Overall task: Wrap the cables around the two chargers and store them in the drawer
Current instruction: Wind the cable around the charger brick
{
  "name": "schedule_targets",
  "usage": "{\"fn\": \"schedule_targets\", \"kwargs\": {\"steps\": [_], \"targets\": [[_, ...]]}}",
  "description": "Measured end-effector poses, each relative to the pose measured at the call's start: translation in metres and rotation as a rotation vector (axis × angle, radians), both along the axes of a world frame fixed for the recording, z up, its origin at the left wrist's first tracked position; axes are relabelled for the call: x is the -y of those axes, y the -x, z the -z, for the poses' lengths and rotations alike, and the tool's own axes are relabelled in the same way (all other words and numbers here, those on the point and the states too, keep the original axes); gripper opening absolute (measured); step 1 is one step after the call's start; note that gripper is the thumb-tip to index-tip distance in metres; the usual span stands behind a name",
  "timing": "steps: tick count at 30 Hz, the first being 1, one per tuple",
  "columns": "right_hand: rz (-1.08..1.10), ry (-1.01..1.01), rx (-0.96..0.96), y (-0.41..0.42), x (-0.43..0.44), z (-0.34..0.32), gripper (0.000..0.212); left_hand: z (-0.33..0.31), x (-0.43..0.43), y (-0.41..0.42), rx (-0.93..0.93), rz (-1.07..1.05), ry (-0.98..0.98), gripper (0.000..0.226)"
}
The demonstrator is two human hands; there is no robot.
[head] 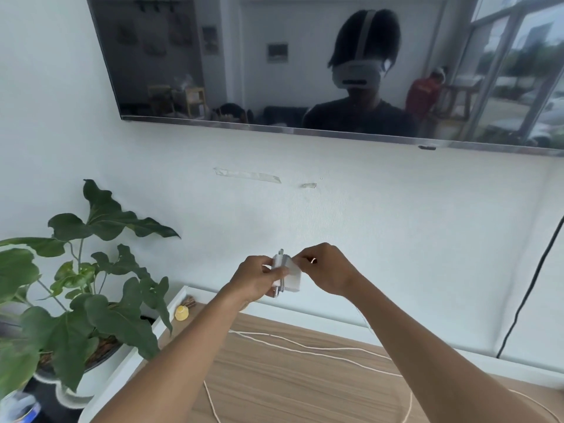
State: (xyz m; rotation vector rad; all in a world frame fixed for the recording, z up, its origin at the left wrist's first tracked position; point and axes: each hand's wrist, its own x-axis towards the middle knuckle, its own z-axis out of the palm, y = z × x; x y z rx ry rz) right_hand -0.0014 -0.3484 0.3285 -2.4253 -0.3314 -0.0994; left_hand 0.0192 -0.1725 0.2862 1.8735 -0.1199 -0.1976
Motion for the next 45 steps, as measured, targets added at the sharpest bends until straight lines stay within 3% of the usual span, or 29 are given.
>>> {"fn": "schedule_targets", "kwargs": {"steps": [6, 14, 19, 24, 27, 32, 36, 41, 45], "targets": [[0.004, 0.052, 0.305, 0.006, -0.014, 0.013, 0.024, -0.017, 0.008, 0.0, -0.155, -0.093, 0.375, 0.03], [0.022, 0.036, 0.469, 0.011, -0.025, 0.033, 0.017, -0.024, 0.003, -0.006, -0.191, -0.139, 0.398, 0.033], [0.003, 0.051, 0.519, 0.008, -0.026, 0.039, 0.02, -0.027, 0.003, -0.008, -0.171, -0.179, 0.382, 0.021], [0.043, -0.21, 0.432, 0.011, -0.027, 0.054, 0.019, -0.028, 0.001, -0.012, -0.145, -0.25, 0.41, 0.018], [0.124, -0.437, 0.236, 0.013, -0.027, 0.057, 0.007, -0.027, -0.002, -0.013, -0.142, -0.241, 0.425, 0.02], [0.139, -0.635, 0.017, 0.005, -0.025, 0.054, 0.01, -0.028, -0.002, -0.011, -0.115, -0.141, 0.437, 0.019], [0.116, -0.668, -0.04, 0.0, -0.023, 0.056, 0.012, -0.026, -0.008, -0.01, -0.117, -0.071, 0.431, 0.021], [0.125, -0.628, -0.118, -0.007, -0.017, 0.061, 0.031, -0.028, -0.016, -0.004, -0.104, 0.054, 0.382, 0.021], [0.083, -0.385, -0.195, -0.02, -0.01, 0.058, 0.034, -0.033, -0.024, -0.002, -0.085, 0.192, 0.209, 0.023]]}}
